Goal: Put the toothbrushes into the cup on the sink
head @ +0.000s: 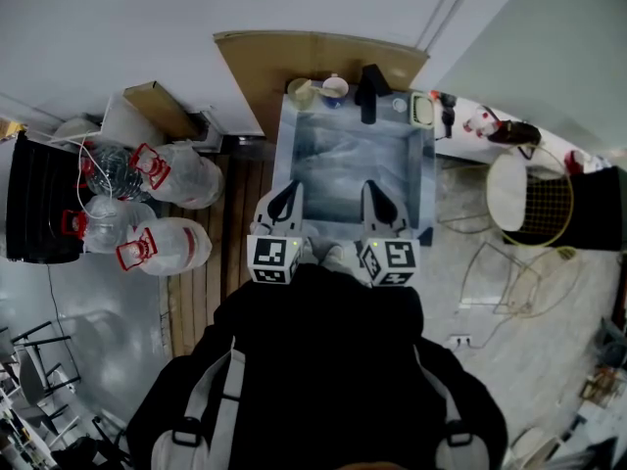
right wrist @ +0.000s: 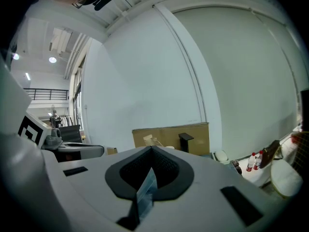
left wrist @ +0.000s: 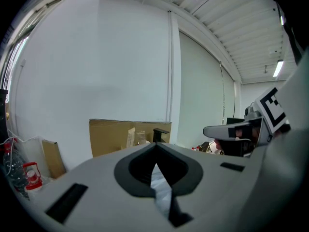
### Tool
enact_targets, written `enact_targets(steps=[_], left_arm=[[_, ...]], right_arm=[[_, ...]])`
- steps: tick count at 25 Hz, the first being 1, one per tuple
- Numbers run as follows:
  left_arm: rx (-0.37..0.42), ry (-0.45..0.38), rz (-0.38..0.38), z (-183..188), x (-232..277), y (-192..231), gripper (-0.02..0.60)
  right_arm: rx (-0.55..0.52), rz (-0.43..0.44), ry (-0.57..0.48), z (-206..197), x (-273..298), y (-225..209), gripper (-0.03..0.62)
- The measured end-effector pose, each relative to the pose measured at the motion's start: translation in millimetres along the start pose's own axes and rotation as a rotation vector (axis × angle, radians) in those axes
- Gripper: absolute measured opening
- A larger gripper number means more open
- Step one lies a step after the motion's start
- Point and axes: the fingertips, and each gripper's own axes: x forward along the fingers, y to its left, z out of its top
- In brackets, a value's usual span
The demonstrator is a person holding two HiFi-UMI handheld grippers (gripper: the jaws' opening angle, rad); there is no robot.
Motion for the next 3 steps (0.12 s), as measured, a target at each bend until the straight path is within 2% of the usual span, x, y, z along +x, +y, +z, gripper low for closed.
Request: enact_targets(steps=[3], left_arm=[[0.0,0.0,-0.003,1.1,2.4,-0.6,0.002]], right_arm=[[-0.005,0.004,0.003,0.8,1.4,-1.7,0.002]])
